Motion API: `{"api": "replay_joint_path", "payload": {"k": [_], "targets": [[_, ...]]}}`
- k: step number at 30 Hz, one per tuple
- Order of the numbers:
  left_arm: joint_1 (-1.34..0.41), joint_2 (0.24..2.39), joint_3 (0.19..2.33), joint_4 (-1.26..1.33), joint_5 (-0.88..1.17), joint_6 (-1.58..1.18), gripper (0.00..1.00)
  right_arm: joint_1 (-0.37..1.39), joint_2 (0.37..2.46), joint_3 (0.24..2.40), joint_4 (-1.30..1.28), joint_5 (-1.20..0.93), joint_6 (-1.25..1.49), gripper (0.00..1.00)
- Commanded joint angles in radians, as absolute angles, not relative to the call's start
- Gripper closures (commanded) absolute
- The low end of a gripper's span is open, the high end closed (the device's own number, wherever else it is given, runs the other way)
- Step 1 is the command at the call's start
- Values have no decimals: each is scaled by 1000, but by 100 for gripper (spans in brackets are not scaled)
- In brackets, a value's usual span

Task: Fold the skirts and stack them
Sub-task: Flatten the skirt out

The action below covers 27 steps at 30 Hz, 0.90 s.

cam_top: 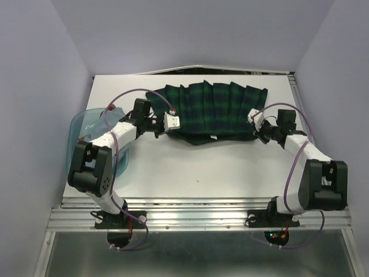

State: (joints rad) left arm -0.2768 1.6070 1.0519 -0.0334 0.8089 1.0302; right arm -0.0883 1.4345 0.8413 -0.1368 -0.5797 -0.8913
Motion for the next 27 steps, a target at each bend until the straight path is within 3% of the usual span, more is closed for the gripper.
{"api": "replay_joint_path", "payload": {"k": [1,4,5,6,8,11,13,17,20,27], "targets": [[-305,1473,987,-193,788,1274,85,-104,1255,792,-376,-607,-1253,95],[-339,1428,986,-342,795,1337,68,-104,1172,770,-556,-612,-1406,34],[-351,1418,992,-464,801,1368,42,-104,1151,767,-575,-598,-1408,11],[-360,1404,999,-516,811,1393,24,-104,1106,764,-583,-591,-1393,0],[-379,1342,999,-604,825,1396,13,-104,1074,788,-604,-577,-1372,0],[-382,1260,1005,-573,830,1330,11,-104,1074,892,-643,-591,-1237,0],[-380,1235,1020,-488,787,1120,11,-104,1110,952,-643,-601,-1087,1],[-380,1287,1092,-232,667,723,11,-104,1354,1112,-568,-630,-810,19],[-382,1411,1189,-215,583,467,22,-95,1520,1280,-537,-612,-641,31],[-411,1606,1265,-178,382,68,24,-72,1931,1554,-477,-506,-509,39]]}}
